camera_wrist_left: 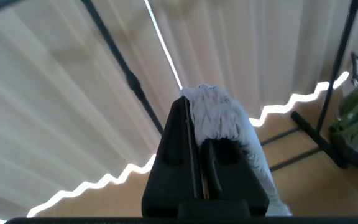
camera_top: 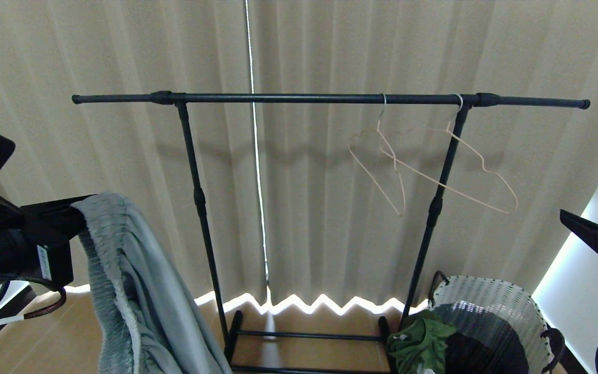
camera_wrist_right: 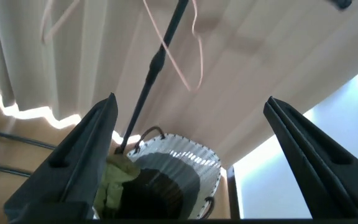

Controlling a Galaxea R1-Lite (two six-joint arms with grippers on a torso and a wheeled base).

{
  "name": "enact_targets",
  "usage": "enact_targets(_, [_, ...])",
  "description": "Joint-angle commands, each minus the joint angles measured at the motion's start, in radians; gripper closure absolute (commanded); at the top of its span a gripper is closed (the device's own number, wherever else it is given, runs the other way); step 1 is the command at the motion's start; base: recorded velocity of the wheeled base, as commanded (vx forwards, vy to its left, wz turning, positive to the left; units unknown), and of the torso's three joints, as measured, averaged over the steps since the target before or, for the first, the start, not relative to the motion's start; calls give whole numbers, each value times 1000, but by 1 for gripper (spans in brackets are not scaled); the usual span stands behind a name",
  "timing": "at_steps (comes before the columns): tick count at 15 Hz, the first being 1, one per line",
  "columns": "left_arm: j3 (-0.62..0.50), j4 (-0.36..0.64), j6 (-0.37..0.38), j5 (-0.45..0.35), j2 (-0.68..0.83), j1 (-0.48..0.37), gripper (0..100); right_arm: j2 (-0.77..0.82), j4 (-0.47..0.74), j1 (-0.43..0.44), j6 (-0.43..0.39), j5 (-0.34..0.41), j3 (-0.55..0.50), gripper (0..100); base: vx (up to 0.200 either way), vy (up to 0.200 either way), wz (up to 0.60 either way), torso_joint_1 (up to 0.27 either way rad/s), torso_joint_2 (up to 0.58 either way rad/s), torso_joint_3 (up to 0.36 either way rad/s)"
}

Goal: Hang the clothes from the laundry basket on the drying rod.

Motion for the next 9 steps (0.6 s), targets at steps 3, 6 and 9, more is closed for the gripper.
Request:
enact_targets(3, [3, 0, 0, -1, -2, 37, 100, 61, 4, 0, 27, 182, -16, 0, 0, 0, 0, 253, -513, -266])
enact_targets(6, [14, 0, 0, -1, -2, 48, 100, 102, 30, -2, 47, 182, -8, 0, 0, 0, 0, 175, -359, -191])
enact_targets(9, [28, -31, 2, -1, -2, 46, 100, 116, 41, -2, 47, 141, -13, 0, 0, 0, 0, 34, -60, -29])
